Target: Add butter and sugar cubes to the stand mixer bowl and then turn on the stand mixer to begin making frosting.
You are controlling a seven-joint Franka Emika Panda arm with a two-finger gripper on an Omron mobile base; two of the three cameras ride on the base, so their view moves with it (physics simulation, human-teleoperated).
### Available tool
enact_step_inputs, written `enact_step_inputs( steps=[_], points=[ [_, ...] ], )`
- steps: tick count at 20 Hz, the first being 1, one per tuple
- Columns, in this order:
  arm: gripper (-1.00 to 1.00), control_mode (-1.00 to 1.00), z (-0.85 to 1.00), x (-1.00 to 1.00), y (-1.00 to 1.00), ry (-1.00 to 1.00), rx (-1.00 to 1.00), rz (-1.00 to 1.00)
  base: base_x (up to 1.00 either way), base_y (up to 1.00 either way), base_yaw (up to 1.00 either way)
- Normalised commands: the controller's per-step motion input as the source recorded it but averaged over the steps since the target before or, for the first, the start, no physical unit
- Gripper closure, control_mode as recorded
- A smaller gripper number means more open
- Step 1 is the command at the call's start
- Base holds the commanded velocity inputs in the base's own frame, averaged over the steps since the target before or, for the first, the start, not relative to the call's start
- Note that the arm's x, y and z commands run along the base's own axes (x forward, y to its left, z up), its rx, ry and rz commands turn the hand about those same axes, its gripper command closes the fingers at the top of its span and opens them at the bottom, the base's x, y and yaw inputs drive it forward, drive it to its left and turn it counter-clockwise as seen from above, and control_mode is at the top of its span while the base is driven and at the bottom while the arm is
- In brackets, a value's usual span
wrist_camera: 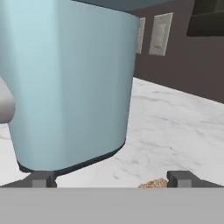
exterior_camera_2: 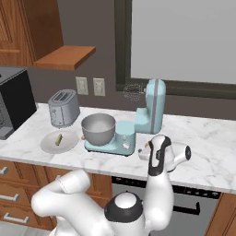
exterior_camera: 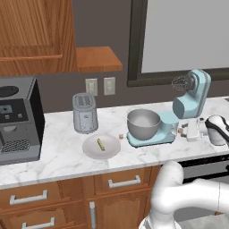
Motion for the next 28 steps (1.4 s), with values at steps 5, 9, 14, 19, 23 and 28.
enact_step_inputs(
  steps=[5,9,14,19,23,28],
  points=[
    [-1.00,-1.00,-0.13,0.12,0.00,0.00,0.02,0.00,0.00,0.00,0.00],
    [-1.00,-1.00,-0.09,0.09,0.00,0.00,0.02,0.00,0.00,0.00,0.00],
    [-1.00,-1.00,-0.06,0.11,-0.01,0.00,0.02,0.00,0.00,0.00,0.00],
    [-1.00,-1.00,-0.03,0.10,-0.02,0.00,0.01,0.00,0.00,0.00,0.00],
    [-1.00,-1.00,-0.03,0.12,-0.01,0.00,0.01,0.00,0.00,0.00,0.00],
    [-1.00,-1.00,-0.07,0.13,0.00,0.00,0.00,0.00,0.00,0.00,0.00]
  ],
)
